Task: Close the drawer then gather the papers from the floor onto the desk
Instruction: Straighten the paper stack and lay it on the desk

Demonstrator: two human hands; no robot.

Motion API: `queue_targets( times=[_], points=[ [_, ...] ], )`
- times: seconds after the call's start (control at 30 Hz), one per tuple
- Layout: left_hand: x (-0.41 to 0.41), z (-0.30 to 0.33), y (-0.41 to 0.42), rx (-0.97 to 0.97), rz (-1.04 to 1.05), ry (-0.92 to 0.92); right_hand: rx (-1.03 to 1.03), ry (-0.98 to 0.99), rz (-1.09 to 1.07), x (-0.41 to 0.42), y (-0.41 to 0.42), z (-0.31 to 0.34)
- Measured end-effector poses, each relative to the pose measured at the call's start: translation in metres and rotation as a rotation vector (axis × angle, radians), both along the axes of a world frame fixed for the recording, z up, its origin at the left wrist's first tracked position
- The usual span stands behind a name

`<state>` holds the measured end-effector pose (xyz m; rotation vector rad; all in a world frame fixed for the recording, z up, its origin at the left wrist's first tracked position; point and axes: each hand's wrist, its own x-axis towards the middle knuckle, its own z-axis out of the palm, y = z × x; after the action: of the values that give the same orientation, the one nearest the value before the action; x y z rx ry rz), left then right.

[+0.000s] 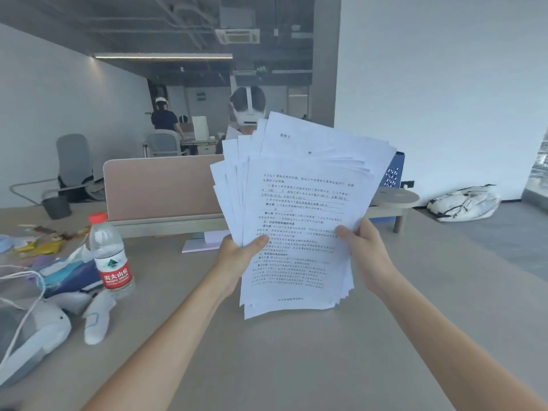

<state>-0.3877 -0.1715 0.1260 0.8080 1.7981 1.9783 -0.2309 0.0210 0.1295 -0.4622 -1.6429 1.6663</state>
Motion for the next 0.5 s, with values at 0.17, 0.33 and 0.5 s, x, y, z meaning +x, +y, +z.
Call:
queue_targets(
  times=[0.17, 0.33, 0.5],
  points=[
    [0.002, -0.005, -0.006, 0.031, 0.013, -0.007, 0.019, -0.019, 0.024, -0.005, 0.002, -0.002],
    [0.001, -0.006, -0.019, 0.013, 0.023, -0.002, -0.003, -0.018, 0.095, -0.014, 0.000, -0.006],
    [0.004, -0.003, -0.026, 0.000, 0.026, -0.038, 0.042, 0.002, 0.126, -0.018, -0.014, -0.007]
  ],
)
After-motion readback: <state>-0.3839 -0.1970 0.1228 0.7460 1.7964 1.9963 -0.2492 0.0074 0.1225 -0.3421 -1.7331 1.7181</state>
